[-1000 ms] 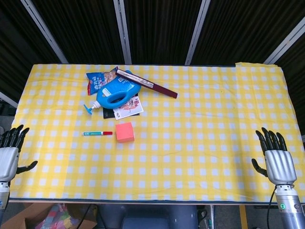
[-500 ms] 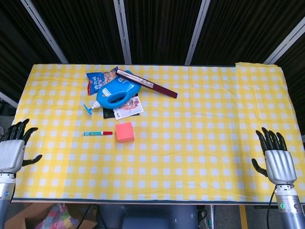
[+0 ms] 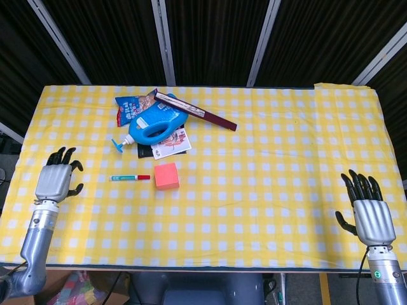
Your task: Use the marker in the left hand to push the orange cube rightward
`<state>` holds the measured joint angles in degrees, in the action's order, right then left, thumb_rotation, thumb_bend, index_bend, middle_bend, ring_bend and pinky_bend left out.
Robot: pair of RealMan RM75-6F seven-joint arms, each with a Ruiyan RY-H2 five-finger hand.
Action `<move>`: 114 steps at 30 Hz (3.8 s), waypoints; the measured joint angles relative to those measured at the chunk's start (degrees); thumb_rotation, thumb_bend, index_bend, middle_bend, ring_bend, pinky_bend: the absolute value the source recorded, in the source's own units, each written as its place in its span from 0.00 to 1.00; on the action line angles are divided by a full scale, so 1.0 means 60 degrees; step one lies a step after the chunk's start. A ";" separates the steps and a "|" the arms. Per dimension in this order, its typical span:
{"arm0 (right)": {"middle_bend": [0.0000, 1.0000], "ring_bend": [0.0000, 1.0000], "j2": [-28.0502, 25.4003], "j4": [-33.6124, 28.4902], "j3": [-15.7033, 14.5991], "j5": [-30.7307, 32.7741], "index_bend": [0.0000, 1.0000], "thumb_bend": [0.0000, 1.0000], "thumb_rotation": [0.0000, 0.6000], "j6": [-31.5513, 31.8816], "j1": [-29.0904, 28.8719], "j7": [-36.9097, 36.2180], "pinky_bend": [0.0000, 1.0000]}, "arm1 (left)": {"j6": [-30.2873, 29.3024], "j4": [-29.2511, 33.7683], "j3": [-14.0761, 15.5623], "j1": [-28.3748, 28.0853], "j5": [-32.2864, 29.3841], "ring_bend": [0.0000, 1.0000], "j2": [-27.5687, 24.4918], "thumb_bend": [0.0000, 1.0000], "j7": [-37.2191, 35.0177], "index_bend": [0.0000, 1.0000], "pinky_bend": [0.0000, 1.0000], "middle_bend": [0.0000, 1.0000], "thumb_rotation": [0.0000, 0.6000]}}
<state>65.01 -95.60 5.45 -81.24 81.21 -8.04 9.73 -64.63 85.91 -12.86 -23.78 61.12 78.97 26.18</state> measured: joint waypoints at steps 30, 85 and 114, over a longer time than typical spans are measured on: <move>0.00 0.00 -0.0030 0.0030 0.0014 -0.0081 0.00 0.38 1.00 0.0008 -0.0013 -0.0324 0.00 | 0.1061 -0.2473 -0.0082 -0.2194 -0.2285 0.00 0.2845 0.35 0.1993 0.46 0.11 0.08 1.00; 0.00 0.00 -0.0074 -0.0024 0.0064 -0.0024 0.00 0.38 1.00 0.0026 0.0005 -0.0583 0.00 | 0.0541 -0.2459 -0.0289 -0.3300 -0.2424 0.00 0.4432 0.44 0.2674 0.63 0.11 0.12 1.00; 0.00 0.00 -0.0081 -0.0066 0.0085 0.0016 0.00 0.38 1.00 0.0039 0.0017 -0.0597 0.00 | 0.0117 -0.1634 -0.0284 -0.3626 -0.3099 0.00 0.4566 0.44 0.3656 0.65 0.11 0.12 1.00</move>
<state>64.52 -95.99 5.96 -81.15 81.45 -7.93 6.15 -63.93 76.10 -14.56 -45.54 42.53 106.37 48.12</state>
